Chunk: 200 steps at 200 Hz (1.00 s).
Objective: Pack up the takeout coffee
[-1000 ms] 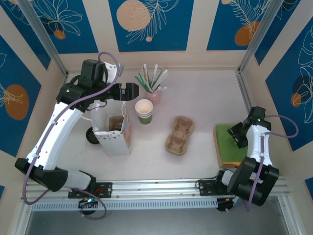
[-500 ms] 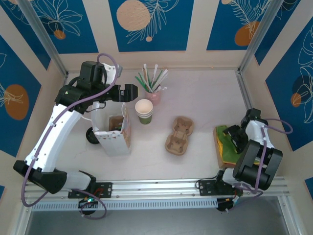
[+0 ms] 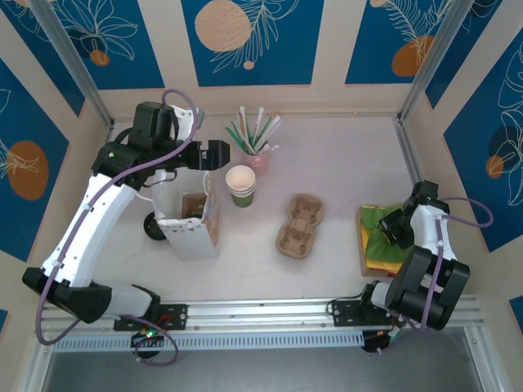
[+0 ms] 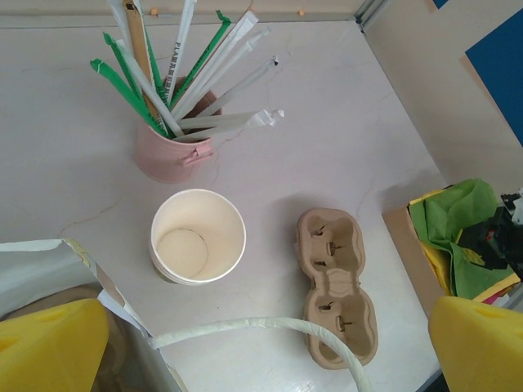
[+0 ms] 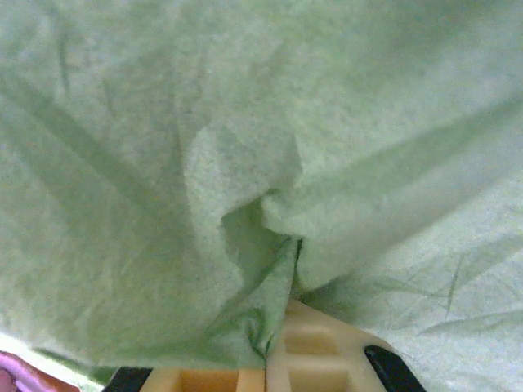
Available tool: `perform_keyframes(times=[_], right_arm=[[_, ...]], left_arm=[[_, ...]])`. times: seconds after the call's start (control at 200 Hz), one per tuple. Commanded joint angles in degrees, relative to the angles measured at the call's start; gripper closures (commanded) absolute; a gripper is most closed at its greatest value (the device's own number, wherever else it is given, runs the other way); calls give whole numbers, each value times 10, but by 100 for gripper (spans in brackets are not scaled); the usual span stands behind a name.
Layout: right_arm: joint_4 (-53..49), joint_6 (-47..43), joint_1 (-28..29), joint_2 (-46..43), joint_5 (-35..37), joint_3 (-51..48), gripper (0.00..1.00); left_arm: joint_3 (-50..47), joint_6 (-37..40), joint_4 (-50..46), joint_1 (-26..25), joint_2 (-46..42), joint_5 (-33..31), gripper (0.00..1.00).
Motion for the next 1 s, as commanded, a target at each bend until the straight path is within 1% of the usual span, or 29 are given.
perform_keyframes(times=[0.0, 0.055, 0.18, 0.305, 0.39, 0.495, 0.58, 0.71, 0.85, 0.995], right_arm=[[-43, 6, -1, -32, 5, 24, 94], [-54, 6, -2, -46, 4, 33, 100], [-74, 11, -3, -83, -7, 53, 100], [-93, 10, -2, -106, -32, 85, 100], [-103, 10, 17, -111, -45, 114, 100], [-105, 18, 68, -121, -39, 157, 100], [-92, 30, 126, -129, -22, 194, 100], [-44, 41, 221, -123, -21, 248, 100], [13, 34, 318, -79, -23, 312, 100], [63, 19, 398, -9, -35, 385, 100]], left_arm=[[0, 15, 5, 0, -7, -2, 0], [0, 14, 5, -1, -8, -3, 0], [1, 15, 5, 1, -8, -4, 0], [1, 14, 5, 1, -8, -7, 0], [3, 12, 5, 1, -8, -14, 0], [4, 5, 4, 2, -10, -29, 0], [3, -5, 5, 4, -14, -51, 0], [1, -24, 5, 8, -26, -93, 0], [-2, -48, -1, 14, -43, -139, 0], [-3, -72, -19, 16, -61, -184, 0]])
